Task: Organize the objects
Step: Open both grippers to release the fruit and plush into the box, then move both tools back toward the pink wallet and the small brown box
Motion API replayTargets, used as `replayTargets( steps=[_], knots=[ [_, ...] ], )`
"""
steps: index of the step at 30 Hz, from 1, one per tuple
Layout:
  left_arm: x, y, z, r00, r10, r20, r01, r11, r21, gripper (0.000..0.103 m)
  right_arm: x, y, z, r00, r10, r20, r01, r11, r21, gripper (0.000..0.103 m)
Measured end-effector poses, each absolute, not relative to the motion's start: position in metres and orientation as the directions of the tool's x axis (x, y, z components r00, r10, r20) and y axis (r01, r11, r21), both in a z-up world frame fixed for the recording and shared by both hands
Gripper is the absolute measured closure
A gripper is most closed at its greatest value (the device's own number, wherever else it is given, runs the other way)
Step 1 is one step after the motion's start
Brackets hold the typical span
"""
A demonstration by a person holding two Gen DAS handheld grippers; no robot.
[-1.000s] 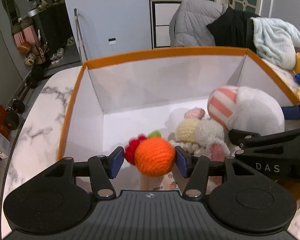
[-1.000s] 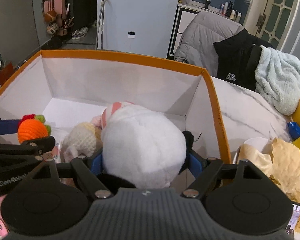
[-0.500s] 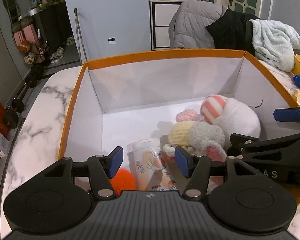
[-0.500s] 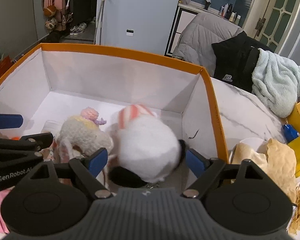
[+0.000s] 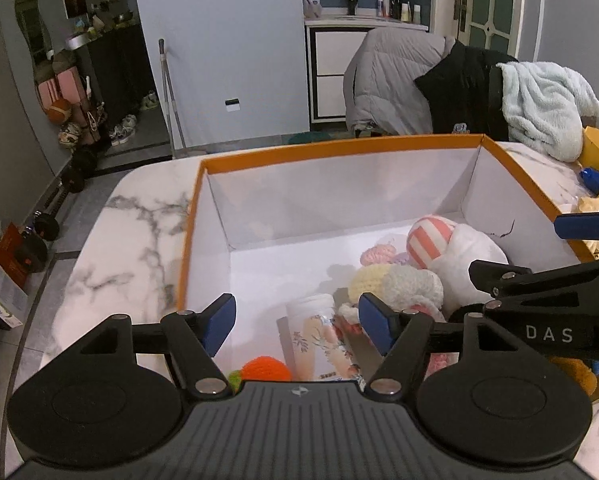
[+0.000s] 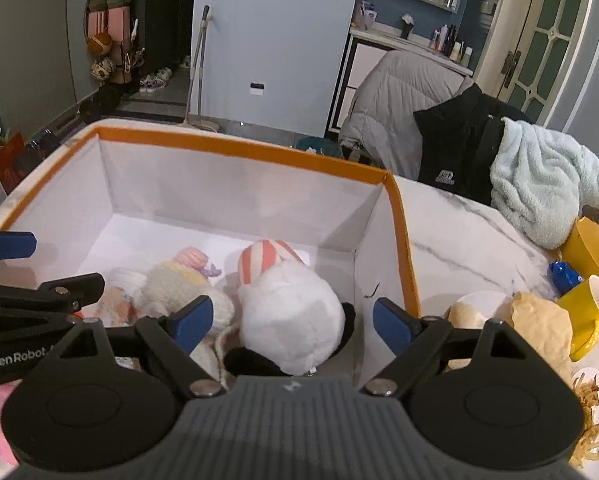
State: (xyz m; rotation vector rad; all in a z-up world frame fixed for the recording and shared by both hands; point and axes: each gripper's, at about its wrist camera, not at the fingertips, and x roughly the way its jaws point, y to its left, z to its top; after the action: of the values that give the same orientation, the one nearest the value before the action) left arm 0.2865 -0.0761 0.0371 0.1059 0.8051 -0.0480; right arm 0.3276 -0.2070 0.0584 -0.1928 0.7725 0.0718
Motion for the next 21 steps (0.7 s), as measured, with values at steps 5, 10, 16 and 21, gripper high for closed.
replayTargets(
  steps=[5, 10, 16, 21],
  knots=[
    [0.276, -0.070, 0.046, 0.709, -0.014, -0.705, 0.082, 0.995, 0.063, 0.023, 0.316, -0.205, 0.069, 0.730, 0.009, -0.683, -0.141, 0.980, -0.138, 0.015],
    [0.260, -0.064, 0.053, 0.731, -0.035, -0.682, 0.078, 0.996, 0.032, 0.022, 0.301, -0.205, 0.076, 0.743, 0.021, -0.669, -0.146, 0.980, -0.131, 0.014],
    [0.239, -0.055, 0.063, 0.760, -0.073, -0.646, 0.082, 0.996, -0.016, 0.022, 0.277, -0.207, 0.079, 0.761, 0.045, -0.647, -0.153, 0.982, -0.112, 0.014],
    [0.204, -0.049, 0.067, 0.813, -0.073, -0.578, 0.070, 0.997, -0.028, 0.018, 0.243, -0.218, 0.079, 0.790, 0.102, -0.604, -0.155, 0.987, -0.036, 0.013]
  ],
)
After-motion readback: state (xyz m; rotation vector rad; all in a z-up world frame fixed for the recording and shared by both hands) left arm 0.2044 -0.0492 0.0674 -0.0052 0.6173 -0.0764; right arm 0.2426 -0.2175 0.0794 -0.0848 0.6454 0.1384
